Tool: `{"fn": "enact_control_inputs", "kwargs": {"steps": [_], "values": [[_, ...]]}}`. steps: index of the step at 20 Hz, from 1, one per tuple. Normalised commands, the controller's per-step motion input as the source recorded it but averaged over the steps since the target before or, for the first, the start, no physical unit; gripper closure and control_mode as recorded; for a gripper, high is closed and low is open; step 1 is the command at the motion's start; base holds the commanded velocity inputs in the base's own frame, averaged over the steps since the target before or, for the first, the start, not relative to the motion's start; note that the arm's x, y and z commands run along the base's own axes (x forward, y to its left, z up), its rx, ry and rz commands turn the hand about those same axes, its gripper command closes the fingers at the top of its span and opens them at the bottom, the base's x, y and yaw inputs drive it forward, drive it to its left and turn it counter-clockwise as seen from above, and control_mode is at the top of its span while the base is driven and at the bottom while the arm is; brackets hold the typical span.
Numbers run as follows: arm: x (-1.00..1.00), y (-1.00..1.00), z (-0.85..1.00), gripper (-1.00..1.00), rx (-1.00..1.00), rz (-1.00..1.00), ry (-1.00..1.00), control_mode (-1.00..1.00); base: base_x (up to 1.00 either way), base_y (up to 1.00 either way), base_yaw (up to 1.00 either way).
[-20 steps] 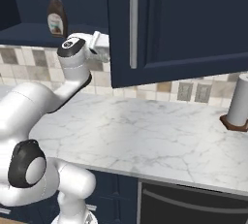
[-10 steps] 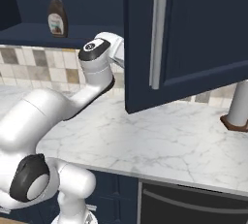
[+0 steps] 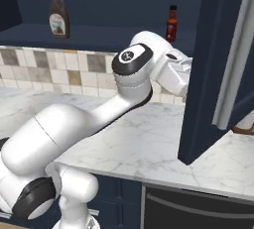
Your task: Move the syrup bottle and condiment bottle from the cabinet to the dining counter.
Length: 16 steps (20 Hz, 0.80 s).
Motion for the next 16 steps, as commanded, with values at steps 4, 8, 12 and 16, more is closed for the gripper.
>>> {"fn": "enact_control_inputs", "kwargs": {"steps": [4,8,12,16], "values": [[-0.26,-0.6,-0.16,-1.0,0.05,0.0,-0.18,-1.0,0.0,0.0,0.0],[-0.01,0.0,-0.3,-1.0,0.02,-0.01,-0.2,-1.0,0.0,0.0,0.0],[-0.29,0.0,-0.07,-1.0,0.05,0.02,-0.13,-1.0,0.0,0.0,0.0],[-0.11,0.21,-0.11,-1.0,0.0,0.21,-0.08,-1.0,0.0,0.0,0.0]]}}
